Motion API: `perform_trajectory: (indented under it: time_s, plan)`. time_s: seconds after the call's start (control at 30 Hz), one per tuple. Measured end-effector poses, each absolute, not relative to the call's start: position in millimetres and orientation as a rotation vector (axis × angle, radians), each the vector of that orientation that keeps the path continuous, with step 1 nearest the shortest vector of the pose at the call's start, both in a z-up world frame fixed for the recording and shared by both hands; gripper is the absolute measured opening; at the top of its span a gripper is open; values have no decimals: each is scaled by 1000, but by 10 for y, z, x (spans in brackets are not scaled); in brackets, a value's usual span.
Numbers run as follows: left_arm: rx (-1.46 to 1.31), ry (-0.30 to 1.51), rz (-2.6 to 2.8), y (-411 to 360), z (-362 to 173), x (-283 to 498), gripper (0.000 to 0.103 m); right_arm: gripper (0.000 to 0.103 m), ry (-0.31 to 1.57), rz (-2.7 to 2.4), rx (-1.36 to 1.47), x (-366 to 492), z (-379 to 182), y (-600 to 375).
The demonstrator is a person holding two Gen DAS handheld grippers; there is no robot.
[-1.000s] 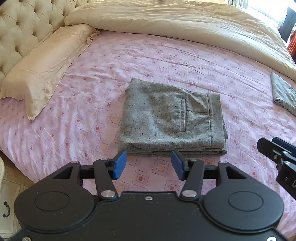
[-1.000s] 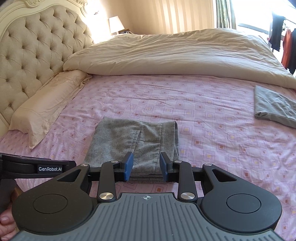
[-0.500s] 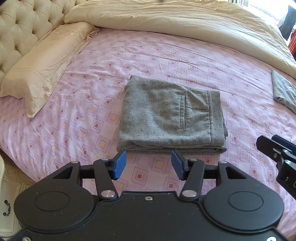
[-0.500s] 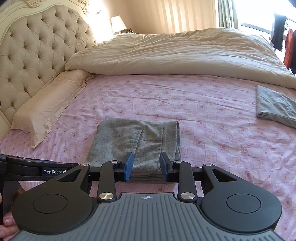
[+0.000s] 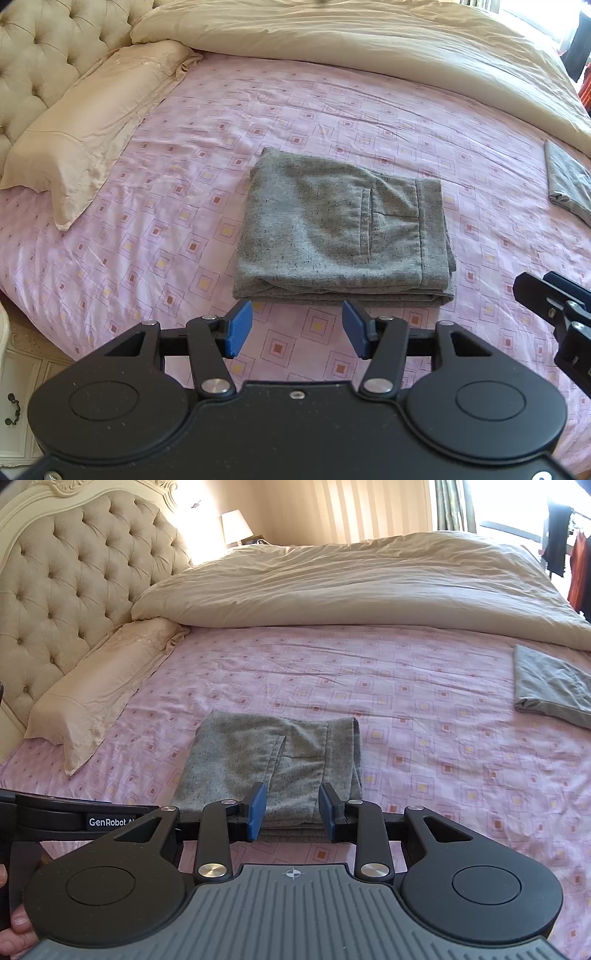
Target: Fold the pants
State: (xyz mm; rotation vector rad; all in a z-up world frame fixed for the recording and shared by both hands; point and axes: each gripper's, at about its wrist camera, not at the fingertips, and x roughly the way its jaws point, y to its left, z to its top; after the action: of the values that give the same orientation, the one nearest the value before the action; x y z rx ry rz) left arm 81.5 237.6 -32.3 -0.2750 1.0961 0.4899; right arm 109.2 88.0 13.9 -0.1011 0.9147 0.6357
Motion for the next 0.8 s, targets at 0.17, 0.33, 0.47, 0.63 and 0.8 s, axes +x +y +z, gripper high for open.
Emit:
perform_trajectory:
  time_s: [0.17, 0.33, 0.47, 0.63, 0.8]
  plan:
    - [-275, 1093, 489, 2372, -313, 808, 60, 30, 914, 643, -91, 1087, 143, 870]
    - [-266, 1086, 485, 2331, -294, 788, 60, 30, 911, 648, -78, 1082, 151, 842]
    - [-254, 1084, 480, 2276, -279, 777, 60, 30, 911, 652, -68, 1079, 147, 805]
    - [-240, 1085, 483, 2218, -268, 763, 60, 30, 912, 659, -57, 1074, 147, 768]
    - [-235, 1086, 492, 2162, -264, 738, 60, 30, 913, 664, -46, 1066, 141, 720]
